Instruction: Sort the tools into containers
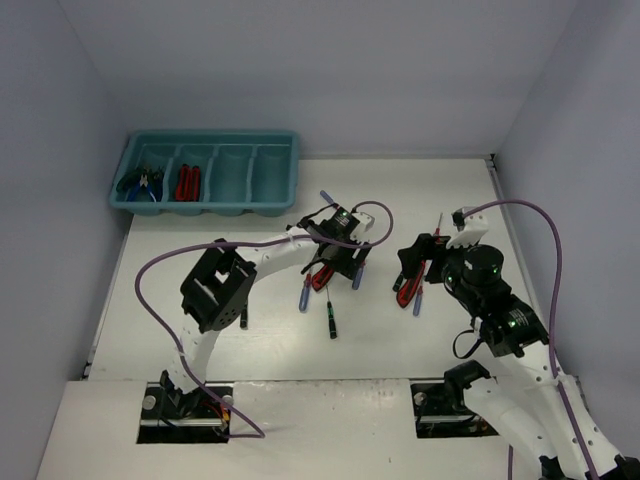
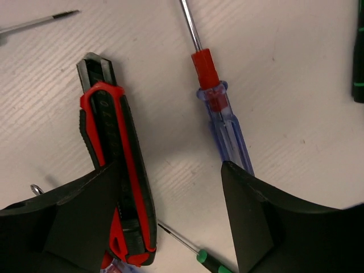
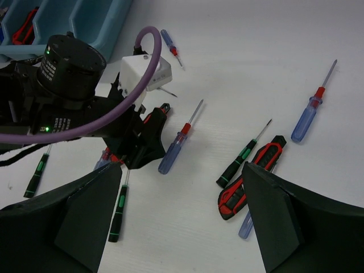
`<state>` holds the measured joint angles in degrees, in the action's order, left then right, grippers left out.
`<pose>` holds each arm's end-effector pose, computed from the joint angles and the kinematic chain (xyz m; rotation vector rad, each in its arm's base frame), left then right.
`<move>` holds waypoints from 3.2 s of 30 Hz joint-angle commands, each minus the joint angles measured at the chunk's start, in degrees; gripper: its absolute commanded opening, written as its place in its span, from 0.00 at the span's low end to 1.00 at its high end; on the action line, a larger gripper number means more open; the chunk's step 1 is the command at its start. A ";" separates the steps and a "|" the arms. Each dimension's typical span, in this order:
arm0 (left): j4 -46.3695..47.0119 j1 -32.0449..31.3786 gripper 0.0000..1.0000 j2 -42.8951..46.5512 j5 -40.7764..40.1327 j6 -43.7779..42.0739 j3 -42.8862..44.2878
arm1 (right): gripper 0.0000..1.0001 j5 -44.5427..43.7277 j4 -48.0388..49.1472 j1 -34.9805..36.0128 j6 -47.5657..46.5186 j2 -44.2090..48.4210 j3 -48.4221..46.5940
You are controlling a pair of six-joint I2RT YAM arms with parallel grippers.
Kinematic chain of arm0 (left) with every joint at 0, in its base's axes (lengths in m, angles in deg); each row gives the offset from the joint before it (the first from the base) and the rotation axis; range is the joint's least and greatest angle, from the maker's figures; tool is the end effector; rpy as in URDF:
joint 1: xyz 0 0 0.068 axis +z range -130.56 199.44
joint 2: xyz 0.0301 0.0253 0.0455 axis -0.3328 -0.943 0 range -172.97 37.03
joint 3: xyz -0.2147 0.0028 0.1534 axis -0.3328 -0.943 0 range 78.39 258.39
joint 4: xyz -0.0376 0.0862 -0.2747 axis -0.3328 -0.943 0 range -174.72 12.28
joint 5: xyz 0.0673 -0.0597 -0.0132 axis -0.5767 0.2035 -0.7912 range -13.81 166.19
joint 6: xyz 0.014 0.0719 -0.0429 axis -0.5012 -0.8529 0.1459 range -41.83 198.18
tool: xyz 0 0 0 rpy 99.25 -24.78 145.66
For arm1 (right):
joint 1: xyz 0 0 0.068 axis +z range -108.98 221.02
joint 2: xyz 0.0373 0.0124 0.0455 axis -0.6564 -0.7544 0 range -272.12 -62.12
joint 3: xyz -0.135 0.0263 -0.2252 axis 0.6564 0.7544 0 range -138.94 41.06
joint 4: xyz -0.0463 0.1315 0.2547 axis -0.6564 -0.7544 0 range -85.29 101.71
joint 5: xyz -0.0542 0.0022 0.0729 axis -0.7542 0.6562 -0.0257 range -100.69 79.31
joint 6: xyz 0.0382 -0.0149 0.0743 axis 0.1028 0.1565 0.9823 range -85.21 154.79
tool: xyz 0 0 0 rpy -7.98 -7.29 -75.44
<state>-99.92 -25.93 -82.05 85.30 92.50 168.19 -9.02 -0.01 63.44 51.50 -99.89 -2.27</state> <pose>0.3467 -0.3680 0.1381 0.7551 2.4524 -0.6233 0.2162 0.0915 0.3399 -0.1072 1.7035 0.5366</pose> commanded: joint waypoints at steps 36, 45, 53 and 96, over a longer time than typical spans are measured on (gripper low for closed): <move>-0.74 0.19 0.45 -0.36 -18.95 8.18 1.16 | 0.85 -0.57 0.39 -0.44 0.78 1.06 0.18; -0.17 1.81 0.45 -1.59 -17.56 9.49 0.12 | 0.85 -0.44 0.39 -0.44 0.78 0.72 0.23; 0.51 2.84 0.43 -1.95 -16.91 9.05 -0.50 | 0.85 -0.36 0.30 -0.44 0.78 0.59 0.09; -2.88 47.24 0.05 -7.68 -7.98 -8.52 38.99 | 0.86 -1.41 0.39 -0.44 -0.80 -6.61 -1.58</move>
<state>-107.82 18.35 -88.97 73.57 85.92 201.47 -9.03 -2.44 63.44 51.11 -105.10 -2.11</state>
